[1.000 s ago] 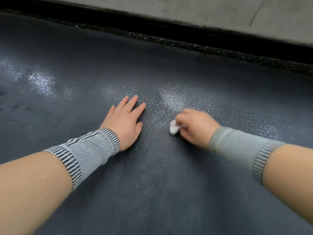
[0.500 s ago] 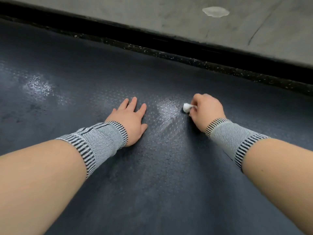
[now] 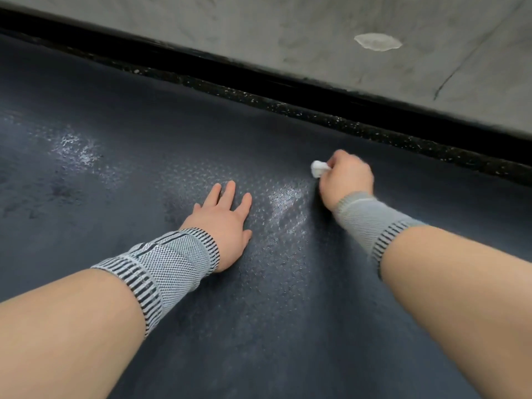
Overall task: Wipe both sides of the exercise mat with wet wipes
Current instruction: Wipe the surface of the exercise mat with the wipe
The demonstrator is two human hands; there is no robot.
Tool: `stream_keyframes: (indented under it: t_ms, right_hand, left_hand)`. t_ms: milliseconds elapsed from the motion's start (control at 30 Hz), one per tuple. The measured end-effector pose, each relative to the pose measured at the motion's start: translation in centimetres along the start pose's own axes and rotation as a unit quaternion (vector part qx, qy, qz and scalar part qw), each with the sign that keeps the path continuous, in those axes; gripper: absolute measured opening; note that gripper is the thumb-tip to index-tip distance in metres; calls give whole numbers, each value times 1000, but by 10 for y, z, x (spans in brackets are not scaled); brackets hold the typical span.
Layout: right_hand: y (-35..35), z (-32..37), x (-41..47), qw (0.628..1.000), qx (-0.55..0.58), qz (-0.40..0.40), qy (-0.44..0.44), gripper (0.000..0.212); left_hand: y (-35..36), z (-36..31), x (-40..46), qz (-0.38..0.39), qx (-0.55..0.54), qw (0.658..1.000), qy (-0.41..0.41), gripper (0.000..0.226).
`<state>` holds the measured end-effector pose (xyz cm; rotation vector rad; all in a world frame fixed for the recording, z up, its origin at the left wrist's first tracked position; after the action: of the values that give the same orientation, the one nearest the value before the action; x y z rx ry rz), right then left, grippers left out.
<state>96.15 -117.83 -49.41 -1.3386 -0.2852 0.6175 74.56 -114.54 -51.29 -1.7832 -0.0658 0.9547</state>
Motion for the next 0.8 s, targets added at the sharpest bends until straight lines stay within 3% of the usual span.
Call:
stream_keyframes:
  t_ms: [67,167,233,300,367,433,533,600,700,767,800]
  right_hand:
    - [17,32,-31,992,-10,58,-110,18]
    - [25,35,-69,949,-52,117,-287,16]
    - [10,11,-32,972,-48,59,-224,15]
    - [-6,-13,16,997,-24,-13,-78,17]
    - [-7,-11,35,1000,-1,-28,11,19]
    - [6,24,20,999,6,1,-39,21]
    - [27,56,-31,970,-34,79,-226,19]
    - [20,44,-28,963,-44,65,-258,18]
    - [-3,7,33,994,-40,-36,-95,21]
    - [-8,-2,63,998,-20,-48,22,26]
    - [-5,6,66,998,0,-40,41,28]
  left_hand:
    - [0,1,-1,0,-8,1000,-1,69]
    - [0,2,0,-2,-10,1000,1,69]
    - [0,2,0,0,-2,1000,2,69]
    - [1,1,1,3,3,1000,4,69]
    - [2,1,1,5,2,1000,2,69]
    - [2,2,0,4,1,1000,0,69]
    - [2,2,0,4,2,1000,3,69]
    - [2,3,0,5,3,1000,5,69]
    - [2,2,1,2,1,1000,6,68]
    - [2,2,2,5,3,1000,6,68]
    - [2,2,2,6,4,1000,6,68]
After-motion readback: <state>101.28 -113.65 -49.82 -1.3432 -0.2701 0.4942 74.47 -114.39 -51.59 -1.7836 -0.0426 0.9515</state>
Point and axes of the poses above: each hand's wrist, its own x-axis towards the middle knuckle, its own y-axis out of the palm, z = x × y, the point moved 5 cm from there along x, towards the middle knuckle, and after that the axes turned 12 degrees about y, right-handed, at the moved point
